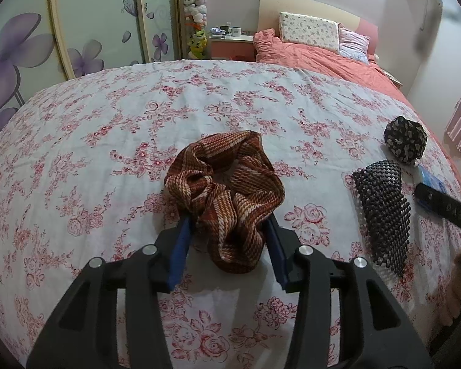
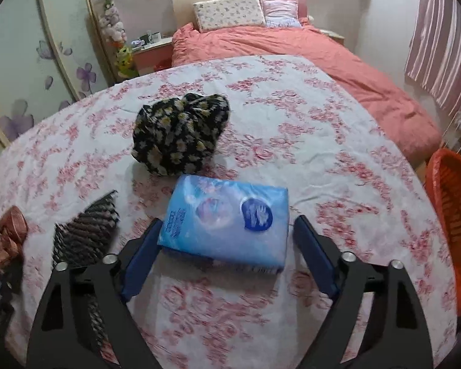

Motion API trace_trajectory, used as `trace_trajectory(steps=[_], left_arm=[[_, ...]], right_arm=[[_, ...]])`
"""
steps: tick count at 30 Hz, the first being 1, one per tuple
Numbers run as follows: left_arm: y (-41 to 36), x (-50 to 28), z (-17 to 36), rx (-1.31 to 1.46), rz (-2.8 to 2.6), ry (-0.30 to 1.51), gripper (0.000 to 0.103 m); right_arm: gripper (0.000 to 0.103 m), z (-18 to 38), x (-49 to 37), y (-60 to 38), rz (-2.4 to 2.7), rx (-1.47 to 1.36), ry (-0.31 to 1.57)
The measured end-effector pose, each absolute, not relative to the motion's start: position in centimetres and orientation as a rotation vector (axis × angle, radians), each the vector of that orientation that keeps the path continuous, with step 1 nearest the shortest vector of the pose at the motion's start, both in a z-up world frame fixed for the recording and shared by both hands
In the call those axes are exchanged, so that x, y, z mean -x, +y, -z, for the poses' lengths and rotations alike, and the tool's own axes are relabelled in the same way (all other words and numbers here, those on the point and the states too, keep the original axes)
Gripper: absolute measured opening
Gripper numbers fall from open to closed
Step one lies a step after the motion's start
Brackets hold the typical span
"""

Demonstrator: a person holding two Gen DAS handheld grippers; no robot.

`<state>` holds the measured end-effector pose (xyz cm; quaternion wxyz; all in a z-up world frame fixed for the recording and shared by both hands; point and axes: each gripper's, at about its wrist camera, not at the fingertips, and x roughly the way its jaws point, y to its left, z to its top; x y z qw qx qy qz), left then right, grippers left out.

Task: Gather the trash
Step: 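Grasp the blue tissue pack with the right tool while the left tool holds the scrunchie, then lift the scrunchie and tissue pack and carry both toward the orange basket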

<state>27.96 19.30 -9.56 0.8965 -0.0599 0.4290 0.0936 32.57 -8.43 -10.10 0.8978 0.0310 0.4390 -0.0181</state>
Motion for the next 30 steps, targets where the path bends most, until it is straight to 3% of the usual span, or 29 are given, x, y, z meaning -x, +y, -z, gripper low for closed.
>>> trace_trajectory(steps=[8,21,30], left_arm=[[19.3,-28.1,9.5,0.135,-0.184,0.887,0.046],[20.4,-27.8,9.4,0.201,-0.164,0.87,0.047],[19.4,-28.5,9.4,0.129,-0.176,0.888,0.055]], right_arm=[[0.074,10.0,-29.7,-11.8,0.048,-0.066,0.901],[0.079,10.2,-29.2,-12.2,0.04,-0.062,0.909],[0.081,10.1,-29.3,-12.1,0.04,-0.046,0.911]])
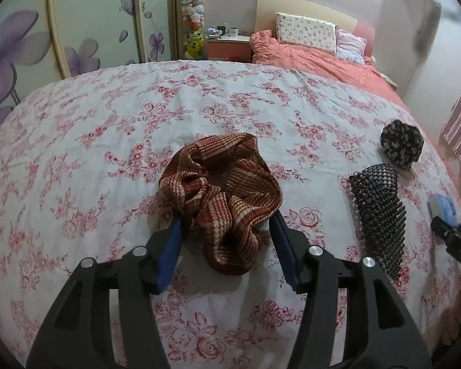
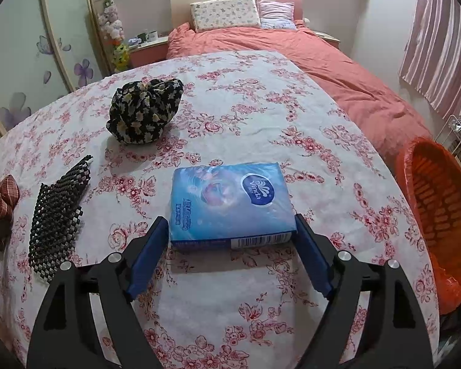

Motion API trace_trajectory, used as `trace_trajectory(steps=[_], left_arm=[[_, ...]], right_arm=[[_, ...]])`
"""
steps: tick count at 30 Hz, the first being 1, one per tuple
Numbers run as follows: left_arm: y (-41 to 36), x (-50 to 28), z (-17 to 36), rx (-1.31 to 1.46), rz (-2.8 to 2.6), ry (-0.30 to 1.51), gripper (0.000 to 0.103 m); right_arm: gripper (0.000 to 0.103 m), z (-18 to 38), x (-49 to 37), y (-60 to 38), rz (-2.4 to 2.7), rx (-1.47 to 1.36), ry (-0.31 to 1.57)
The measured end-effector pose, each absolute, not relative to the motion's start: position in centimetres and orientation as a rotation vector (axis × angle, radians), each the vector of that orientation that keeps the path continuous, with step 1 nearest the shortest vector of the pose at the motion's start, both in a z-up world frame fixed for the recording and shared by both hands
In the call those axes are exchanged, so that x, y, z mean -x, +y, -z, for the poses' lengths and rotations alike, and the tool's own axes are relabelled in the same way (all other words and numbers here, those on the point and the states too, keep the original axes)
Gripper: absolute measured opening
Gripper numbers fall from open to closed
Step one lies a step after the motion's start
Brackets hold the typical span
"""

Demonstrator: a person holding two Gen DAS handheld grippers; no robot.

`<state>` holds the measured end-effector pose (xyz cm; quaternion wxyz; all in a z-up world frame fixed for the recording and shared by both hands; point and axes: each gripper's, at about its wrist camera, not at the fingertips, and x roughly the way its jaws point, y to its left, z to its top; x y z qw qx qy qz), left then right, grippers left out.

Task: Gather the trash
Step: 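Lift the scrunchie and tissue pack and carry both toward the orange basket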

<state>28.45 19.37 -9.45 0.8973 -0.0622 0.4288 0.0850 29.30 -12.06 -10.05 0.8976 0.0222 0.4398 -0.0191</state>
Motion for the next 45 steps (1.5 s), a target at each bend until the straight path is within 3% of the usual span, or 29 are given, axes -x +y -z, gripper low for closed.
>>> trace_trajectory(steps=[2,3,7,10,24,45], left_arm=[[19.3,-28.6,9.4,0.123,-0.186,0.888,0.053],[19.4,-28.7,9.4,0.128,-0.192,0.885,0.047],[20.0,-28.4,9.0,0.166,-0.178,0.869,0.032],[20.3,-27.9,8.5,0.176,-0.173,0.851,0.03],[15.0,-25.9,3.2,0.141,-0.066,0.727,0.028],[-2.2,-22.5,-1.7,0.055,0.304,0.64,0.028]], right_arm=[[0.08,10.0,-29.3,-12.1,0.04,-0.047,0.91],[0.074,10.0,-29.3,-12.1,0.044,-0.049,0.906],[0.073,9.9,-28.9,-12.6,0.027,-0.065,0.898],[0.073,9.8,-28.3,-13.6,0.019,-0.097,0.894],[0.073,5.3,-24.3,-17.2,0.004,-0.149,0.759],[0.073,1.1,-17.8,-24.8,0.126,-0.128,0.546]])
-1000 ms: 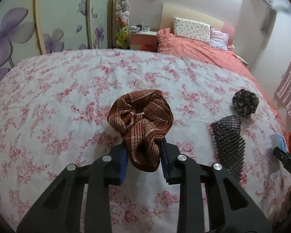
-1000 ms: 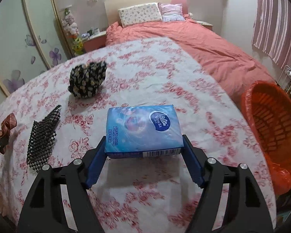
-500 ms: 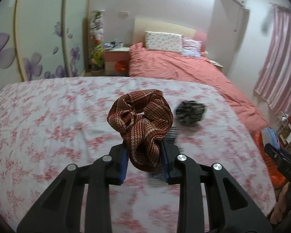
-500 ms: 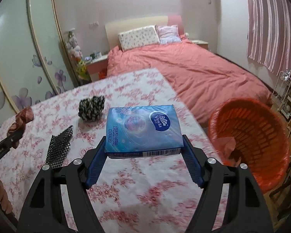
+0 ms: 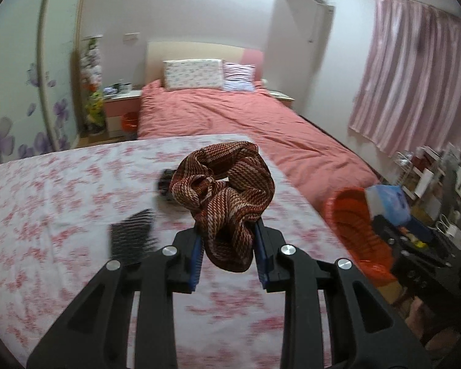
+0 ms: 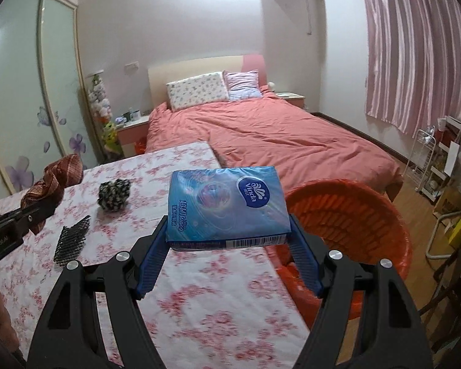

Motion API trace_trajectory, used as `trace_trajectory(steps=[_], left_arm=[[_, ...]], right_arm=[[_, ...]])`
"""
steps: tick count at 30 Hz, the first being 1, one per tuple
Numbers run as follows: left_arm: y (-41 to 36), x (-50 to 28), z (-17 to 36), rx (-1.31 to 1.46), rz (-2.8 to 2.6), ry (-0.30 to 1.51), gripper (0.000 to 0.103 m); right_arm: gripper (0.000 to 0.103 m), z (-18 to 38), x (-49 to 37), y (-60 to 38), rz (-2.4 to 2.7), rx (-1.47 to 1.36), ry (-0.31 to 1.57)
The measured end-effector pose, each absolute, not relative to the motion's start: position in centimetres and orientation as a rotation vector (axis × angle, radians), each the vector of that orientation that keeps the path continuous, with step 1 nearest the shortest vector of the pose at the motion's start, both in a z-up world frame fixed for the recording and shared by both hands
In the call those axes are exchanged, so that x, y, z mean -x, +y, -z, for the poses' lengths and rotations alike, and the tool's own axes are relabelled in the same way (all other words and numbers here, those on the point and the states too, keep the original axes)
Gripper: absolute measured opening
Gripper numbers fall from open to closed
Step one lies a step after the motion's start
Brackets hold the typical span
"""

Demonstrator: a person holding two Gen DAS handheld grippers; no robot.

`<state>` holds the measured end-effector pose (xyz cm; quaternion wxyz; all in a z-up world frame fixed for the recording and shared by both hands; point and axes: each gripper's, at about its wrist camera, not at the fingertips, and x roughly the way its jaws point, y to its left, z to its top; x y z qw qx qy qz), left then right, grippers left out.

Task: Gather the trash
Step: 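Lift the scrunchie and tissue pack and carry both toward the orange basket, then open both tools over the orange basket to drop the items, then return both open tools to the bed and grasp the black mesh pad with the left tool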

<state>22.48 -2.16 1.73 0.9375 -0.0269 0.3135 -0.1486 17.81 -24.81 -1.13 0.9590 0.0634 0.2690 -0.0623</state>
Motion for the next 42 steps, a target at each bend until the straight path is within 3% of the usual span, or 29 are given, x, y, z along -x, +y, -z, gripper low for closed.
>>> trace_trajectory(steps=[16,27,30,34,42], left_arm=[[-15.7,-22.5,-1.6,0.012,0.577,0.646,0.029],[-24.4,-24.3,1.3,-0.041,0.704,0.707,0.031],[-25.9,-25.2,2.6,-0.056,0.704,0.734,0.038],[-26.0,-26.1,4.0,-0.065,0.672,0.768,0.054],[-21.0,-26.7,5.3,-0.112,0.515,0.77,0.072]], right_arm=[[0.073,1.7,-17.2,-34.4,0.275,-0.251,0.507],[0.073,3.1,-18.0,-39.8,0.332,-0.352,0.503],[0.074,3.7,-18.6,-41.1,0.332,-0.383,0.515],[0.078,5.1,-19.4,-42.3,0.328,-0.423,0.559],[0.081,5.9,-18.1,-41.6,0.342,-0.397,0.6]])
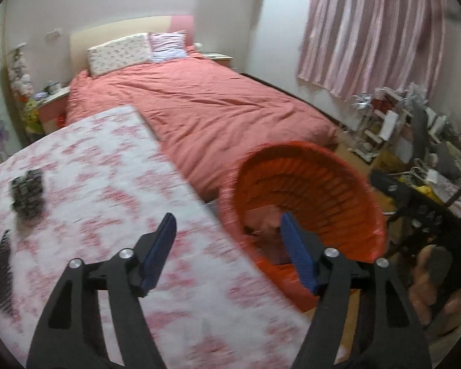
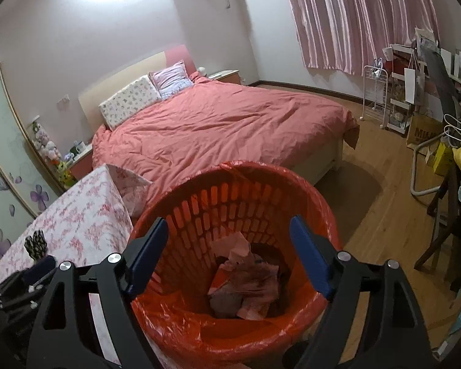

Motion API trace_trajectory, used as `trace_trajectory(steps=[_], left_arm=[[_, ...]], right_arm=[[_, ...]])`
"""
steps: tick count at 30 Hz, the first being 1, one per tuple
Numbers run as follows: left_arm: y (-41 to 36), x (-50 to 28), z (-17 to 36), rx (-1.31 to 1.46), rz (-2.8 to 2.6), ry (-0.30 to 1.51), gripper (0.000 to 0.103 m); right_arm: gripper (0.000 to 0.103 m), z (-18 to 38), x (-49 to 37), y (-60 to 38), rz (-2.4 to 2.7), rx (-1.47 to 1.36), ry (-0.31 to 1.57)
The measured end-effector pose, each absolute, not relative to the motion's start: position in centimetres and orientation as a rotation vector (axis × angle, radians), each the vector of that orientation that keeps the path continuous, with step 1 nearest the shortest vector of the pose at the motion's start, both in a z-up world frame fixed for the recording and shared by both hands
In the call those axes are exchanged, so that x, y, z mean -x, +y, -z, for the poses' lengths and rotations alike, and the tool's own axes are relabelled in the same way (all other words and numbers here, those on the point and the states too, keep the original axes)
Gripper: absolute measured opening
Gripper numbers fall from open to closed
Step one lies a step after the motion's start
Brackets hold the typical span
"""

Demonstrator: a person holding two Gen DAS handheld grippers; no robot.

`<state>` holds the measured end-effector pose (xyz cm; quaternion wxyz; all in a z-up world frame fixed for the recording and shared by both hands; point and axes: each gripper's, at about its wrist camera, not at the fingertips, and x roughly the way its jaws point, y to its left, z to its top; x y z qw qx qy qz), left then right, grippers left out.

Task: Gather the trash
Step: 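Return both open tools to the bed and grasp the black mesh pad with the left tool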

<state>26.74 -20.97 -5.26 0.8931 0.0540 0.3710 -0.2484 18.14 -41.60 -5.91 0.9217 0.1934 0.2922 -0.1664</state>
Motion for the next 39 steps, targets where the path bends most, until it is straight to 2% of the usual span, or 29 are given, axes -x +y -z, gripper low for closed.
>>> trace_trajectory(steps=[7,22,26,33,35,39], left_arm=[[-13.5,-26.5,5.9,-0.129,0.344,0.779,0.08],[5.3,-26.9,7.2,-0.03,-0.047,0.832,0.082],[7.6,-27.8,8.0,0.024,-0.067,0.871,0.082],[7.0,-29.1,8.8,0.035,-0.045,0.883,0.082],[6.7,-29.8,9.2,0.03,-0.044,0.894,0.081],[6.2,-30.9,9.7,0.048,-0.043,0.915,0.064]], right_arm=[[0.081,5.4,-17.7,-40.3,0.321,-0.378,0.616],[0.081,4.7,-18.3,-32.0,0.182,-0.245,0.66],[0.081,4.7,-18.5,-30.0,0.144,-0.219,0.676],[0.081,4.7,-18.9,-27.5,0.108,-0.19,0.696],[0.081,4.7,-19.0,-27.0,0.099,-0.182,0.7],[0.081,4.5,-19.3,-26.0,0.081,-0.167,0.702]])
